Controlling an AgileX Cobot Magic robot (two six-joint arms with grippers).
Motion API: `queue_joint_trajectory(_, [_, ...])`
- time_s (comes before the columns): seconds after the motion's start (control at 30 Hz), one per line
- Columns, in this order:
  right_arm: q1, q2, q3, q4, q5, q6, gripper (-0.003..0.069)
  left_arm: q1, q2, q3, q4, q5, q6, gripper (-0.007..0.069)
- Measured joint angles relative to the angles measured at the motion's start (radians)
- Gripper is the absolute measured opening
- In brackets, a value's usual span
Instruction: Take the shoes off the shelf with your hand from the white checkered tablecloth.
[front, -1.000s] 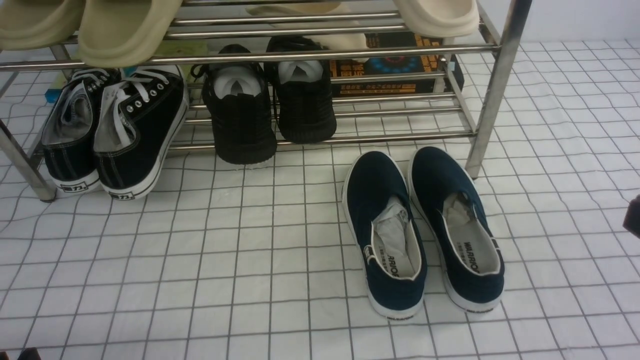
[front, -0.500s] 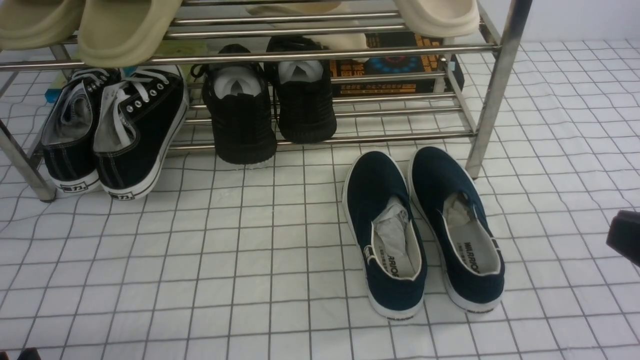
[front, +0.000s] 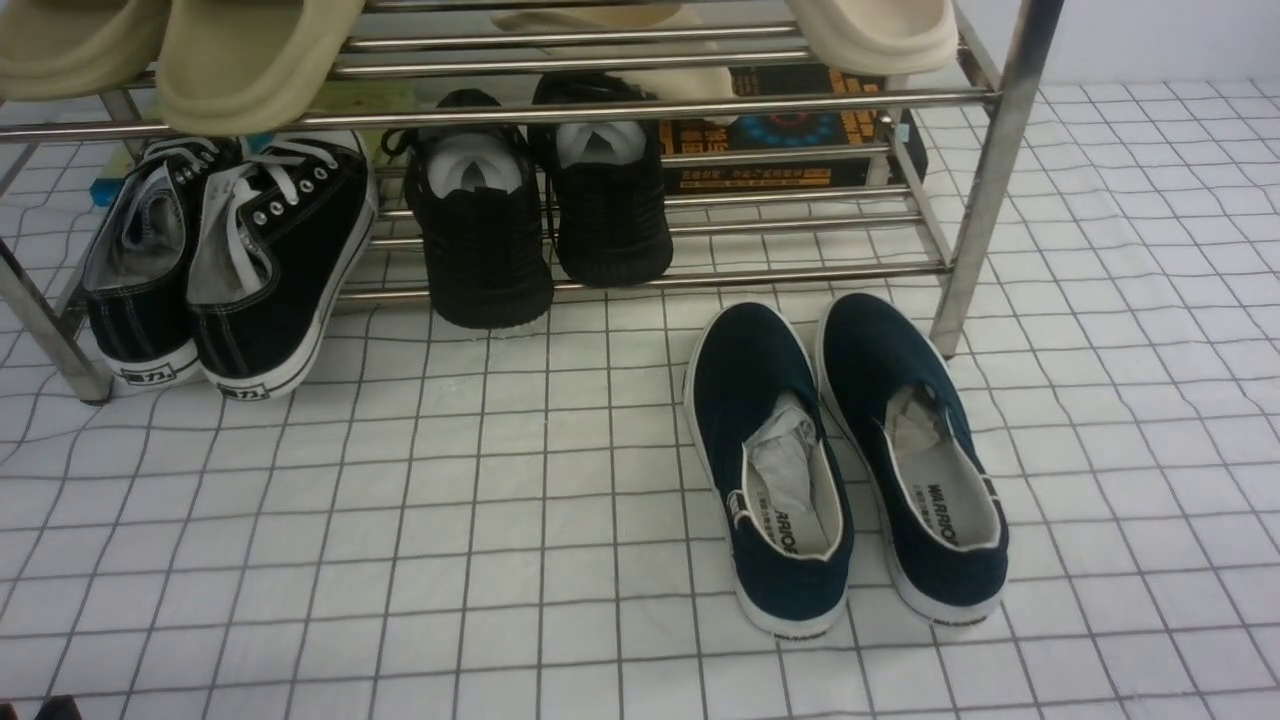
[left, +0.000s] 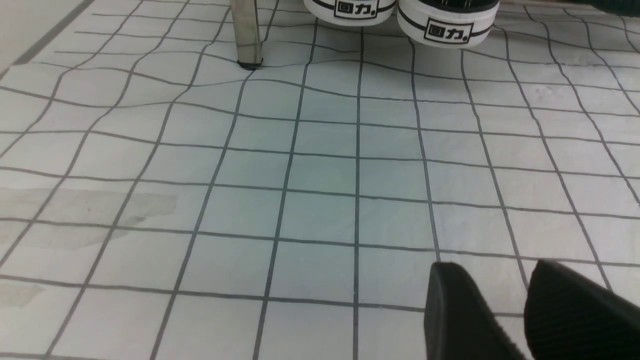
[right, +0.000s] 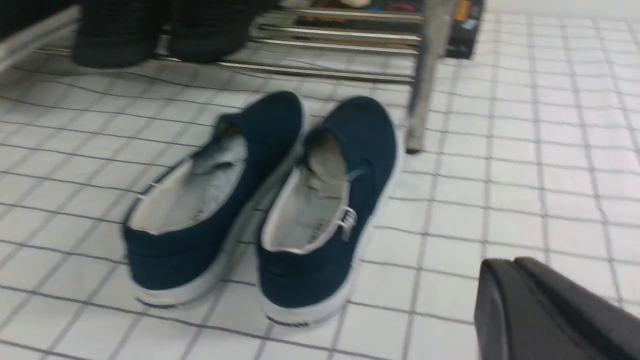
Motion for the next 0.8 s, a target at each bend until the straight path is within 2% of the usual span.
queue_joint_trajectory(0.13, [-0.17,-0.14,0.095,0.001,0.052,-0.003,0.001,0.0,0.0,0.0,0.0,0.0,0.0,0.0239])
queue_joint_trajectory(0.3, [-0.284,-0.215,0.154,0.0,0.086,-0.004,0.0013,0.0,0.0,0.0,0.001,0.0,0.0,0.0239])
queue_joint_trajectory(0.57, [-0.293,-0.217,0.195,0.001,0.062,-0.007,0.002,0.0,0.0,0.0,0.001,0.0,0.0,0.0239])
queue_joint_trajectory(0.8, [-0.22,-0.217,0.195,0.001,0.061,-0.007,0.0024,0.0,0.0,0.0,0.001,0.0,0.0,0.0239])
